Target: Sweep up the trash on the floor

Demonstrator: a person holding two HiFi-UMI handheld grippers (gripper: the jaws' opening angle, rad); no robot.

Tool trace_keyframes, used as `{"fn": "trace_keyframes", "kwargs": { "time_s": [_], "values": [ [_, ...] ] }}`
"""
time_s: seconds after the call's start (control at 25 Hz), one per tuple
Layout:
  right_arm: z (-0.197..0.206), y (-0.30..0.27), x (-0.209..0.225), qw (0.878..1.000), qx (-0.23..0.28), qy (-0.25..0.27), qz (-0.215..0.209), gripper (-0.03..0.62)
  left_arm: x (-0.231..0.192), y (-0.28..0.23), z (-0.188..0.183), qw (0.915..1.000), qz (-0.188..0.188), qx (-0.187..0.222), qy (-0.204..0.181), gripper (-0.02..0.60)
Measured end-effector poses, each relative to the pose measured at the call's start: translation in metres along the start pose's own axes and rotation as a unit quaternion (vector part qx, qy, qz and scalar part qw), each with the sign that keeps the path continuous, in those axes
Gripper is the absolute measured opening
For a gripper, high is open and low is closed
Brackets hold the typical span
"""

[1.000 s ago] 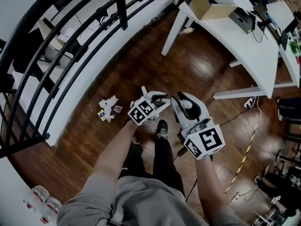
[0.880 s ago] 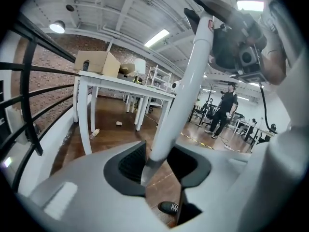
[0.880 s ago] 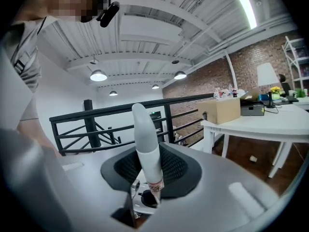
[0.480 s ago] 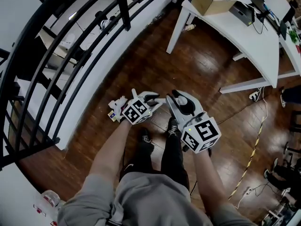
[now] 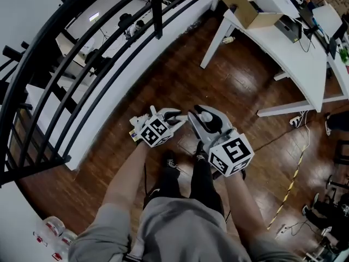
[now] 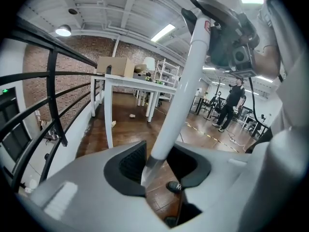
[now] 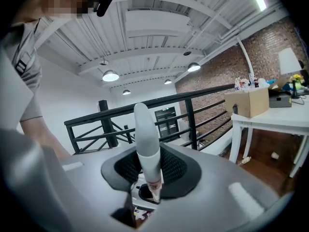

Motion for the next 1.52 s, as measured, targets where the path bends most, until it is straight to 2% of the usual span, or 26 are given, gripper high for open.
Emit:
{"fn": "trace_keyframes", "kwargs": {
  "time_s": [0.2,0.44,0.6,0.84,1.04,1.28,1.48,1.52],
  "values": [
    [-0.027,0.028,0.046,1.0,0.006,0.016,0.01,0.079,0.011,-0.038,-0.046,0.9995,0.004,0.032,0.0,0.127],
    [-0.049,0.077,0.137,0.999,0.02,0.031,0.026,0.08,0.023,-0.129,-0.115,0.9988,0.023,0.039,-0.019,0.126],
    [-0.054,0.108,0.212,0.999,0.022,0.039,0.004,0.08,0.029,-0.199,-0.157,0.9992,0.022,0.029,-0.017,0.126],
    [-0.06,0.14,0.339,0.998,0.014,0.041,-0.039,0.08,0.029,-0.308,-0.215,0.9992,-0.013,0.032,0.02,0.126],
    [-0.055,0.137,0.419,0.996,0.006,0.039,-0.085,0.08,0.015,-0.374,-0.237,0.9971,-0.051,0.025,0.051,0.123],
    [-0.044,0.118,0.486,0.992,-0.016,0.042,-0.119,0.08,-0.007,-0.43,-0.244,0.9925,-0.081,0.025,0.088,0.118],
    [-0.041,0.108,0.524,0.994,-0.012,0.033,-0.099,0.087,-0.02,-0.461,-0.252,0.9888,-0.093,0.043,0.109,0.115],
    [-0.04,0.108,0.53,0.995,-0.014,0.036,-0.092,0.105,-0.023,-0.466,-0.253,0.9876,-0.1,0.045,0.112,0.115]
  ]
}}
Point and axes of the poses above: the fingertips, and each gripper's own axes: y backward along the fingers, x to its right, z out of its underside, the point moved 7 cm from there along y, backward along the fingers, and after that the axes turned 9 degrees about z, right-handed, at the moved point
